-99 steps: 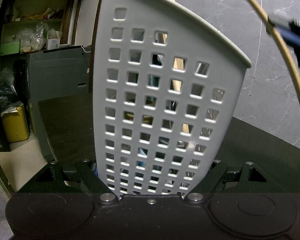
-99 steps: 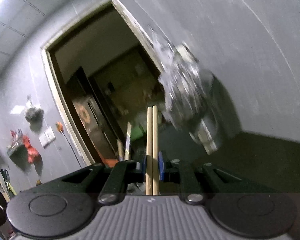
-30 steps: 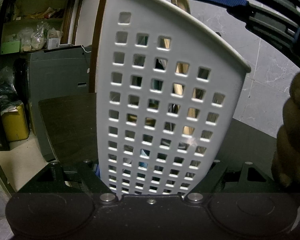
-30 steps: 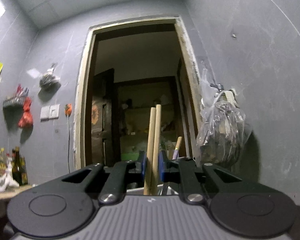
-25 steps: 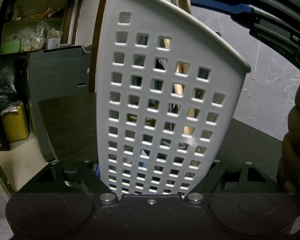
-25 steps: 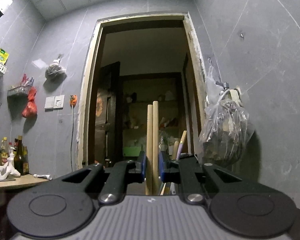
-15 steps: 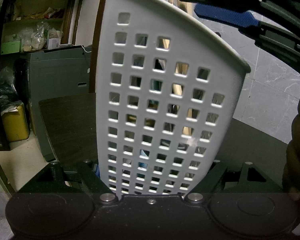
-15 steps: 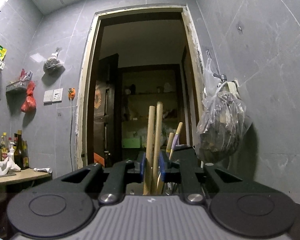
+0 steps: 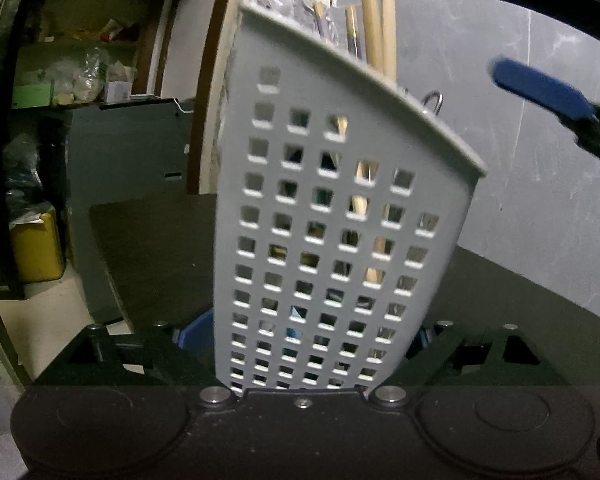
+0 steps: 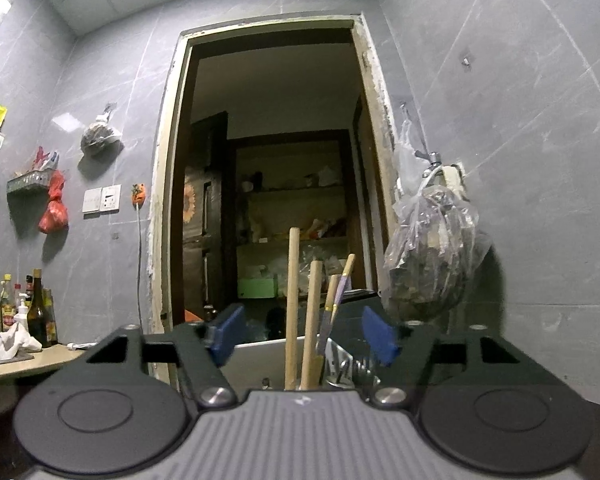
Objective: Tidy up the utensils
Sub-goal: 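Set the white basket down on the table and open the left gripper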
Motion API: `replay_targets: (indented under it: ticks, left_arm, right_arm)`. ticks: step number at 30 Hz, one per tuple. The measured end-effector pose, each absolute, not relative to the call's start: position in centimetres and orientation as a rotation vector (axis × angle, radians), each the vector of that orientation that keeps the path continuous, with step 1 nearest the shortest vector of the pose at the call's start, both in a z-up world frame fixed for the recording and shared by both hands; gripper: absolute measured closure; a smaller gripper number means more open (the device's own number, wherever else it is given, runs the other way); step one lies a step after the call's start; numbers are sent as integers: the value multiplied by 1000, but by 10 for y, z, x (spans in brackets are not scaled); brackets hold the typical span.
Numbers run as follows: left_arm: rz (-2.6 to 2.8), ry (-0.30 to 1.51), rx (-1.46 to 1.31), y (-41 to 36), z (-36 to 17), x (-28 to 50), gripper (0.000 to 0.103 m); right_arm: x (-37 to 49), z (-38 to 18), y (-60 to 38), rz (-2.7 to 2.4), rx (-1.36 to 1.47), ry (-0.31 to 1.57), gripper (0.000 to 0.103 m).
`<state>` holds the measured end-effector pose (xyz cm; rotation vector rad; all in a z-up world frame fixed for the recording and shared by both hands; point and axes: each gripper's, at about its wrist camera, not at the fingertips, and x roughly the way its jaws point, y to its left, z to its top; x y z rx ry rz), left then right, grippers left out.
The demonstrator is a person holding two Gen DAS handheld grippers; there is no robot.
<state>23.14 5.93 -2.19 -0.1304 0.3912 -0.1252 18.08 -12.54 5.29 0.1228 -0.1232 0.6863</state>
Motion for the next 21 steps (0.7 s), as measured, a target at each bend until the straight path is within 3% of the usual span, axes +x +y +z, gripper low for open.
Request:
replay_targets:
  ticks: [2, 4, 8, 21]
  left_arm:
    - [-116, 382, -132, 59, -19, 225, 10]
    - [-103, 369, -133, 59, -17, 217, 1]
    - [-87, 339, -134, 58, -10, 197, 1]
    - [14, 223, -194, 59, 14, 114, 1]
  right_arm:
    - [173, 54, -131, 680, 124, -130, 15]
    - [165, 54, -137, 670, 117, -143, 11]
    - [147, 56, -146, 652, 118, -158, 3]
    - [99, 48, -177, 574, 199, -94, 0]
